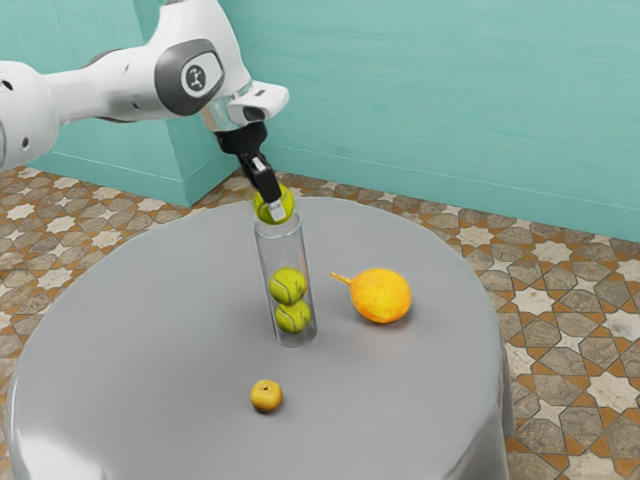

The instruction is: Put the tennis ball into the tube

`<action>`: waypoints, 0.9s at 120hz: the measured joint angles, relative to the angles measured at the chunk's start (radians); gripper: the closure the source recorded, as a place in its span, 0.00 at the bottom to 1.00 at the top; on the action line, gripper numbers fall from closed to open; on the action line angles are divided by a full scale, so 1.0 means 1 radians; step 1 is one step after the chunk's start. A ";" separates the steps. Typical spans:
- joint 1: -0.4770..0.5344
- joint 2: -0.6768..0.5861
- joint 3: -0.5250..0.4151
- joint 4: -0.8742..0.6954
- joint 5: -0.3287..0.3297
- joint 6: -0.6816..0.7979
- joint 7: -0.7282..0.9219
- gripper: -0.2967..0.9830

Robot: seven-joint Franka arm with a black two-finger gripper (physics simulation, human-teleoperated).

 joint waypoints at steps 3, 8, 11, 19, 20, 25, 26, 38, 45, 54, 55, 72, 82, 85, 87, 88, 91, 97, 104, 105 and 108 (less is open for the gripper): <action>0.000 0.000 0.000 0.000 -0.001 0.000 0.000 0.49; 0.000 0.000 0.000 0.000 -0.001 0.000 0.000 0.49; 0.000 0.001 0.000 0.000 -0.002 0.000 0.001 0.47; 0.000 0.004 0.000 0.001 -0.005 -0.001 0.002 0.42; 0.000 0.005 0.000 0.001 -0.005 -0.001 0.002 0.41; 0.000 0.005 0.000 0.001 -0.007 -0.002 0.003 0.38; 0.000 0.006 0.000 0.001 -0.008 -0.002 0.003 0.37; 0.000 0.006 0.000 0.001 -0.010 -0.003 0.005 0.32; 0.000 0.005 0.001 -0.001 -0.011 -0.003 0.005 0.30; -0.001 -0.012 0.001 -0.006 -0.009 -0.005 0.002 0.28; -0.001 -0.016 0.001 -0.008 -0.009 -0.006 0.001 0.28; -0.001 -0.116 0.006 -0.027 0.045 -0.080 -0.044 0.26; 0.000 -0.150 0.008 -0.029 0.085 -0.134 -0.082 0.25; 0.001 -0.153 0.009 -0.028 0.092 -0.146 -0.092 0.25; 0.001 -0.154 0.009 -0.028 0.097 -0.153 -0.098 0.24; 0.001 -0.155 0.009 -0.028 0.098 -0.157 -0.102 0.24; 0.002 -0.156 0.009 -0.027 0.103 -0.166 -0.111 0.24; 0.003 -0.157 0.009 -0.027 0.111 -0.182 -0.129 0.24; 0.004 -0.158 0.009 -0.026 0.116 -0.196 -0.148 0.24; 0.004 -0.158 0.009 -0.026 0.117 -0.198 -0.150 0.24; 0.004 -0.158 0.010 -0.026 0.119 -0.203 -0.158 0.24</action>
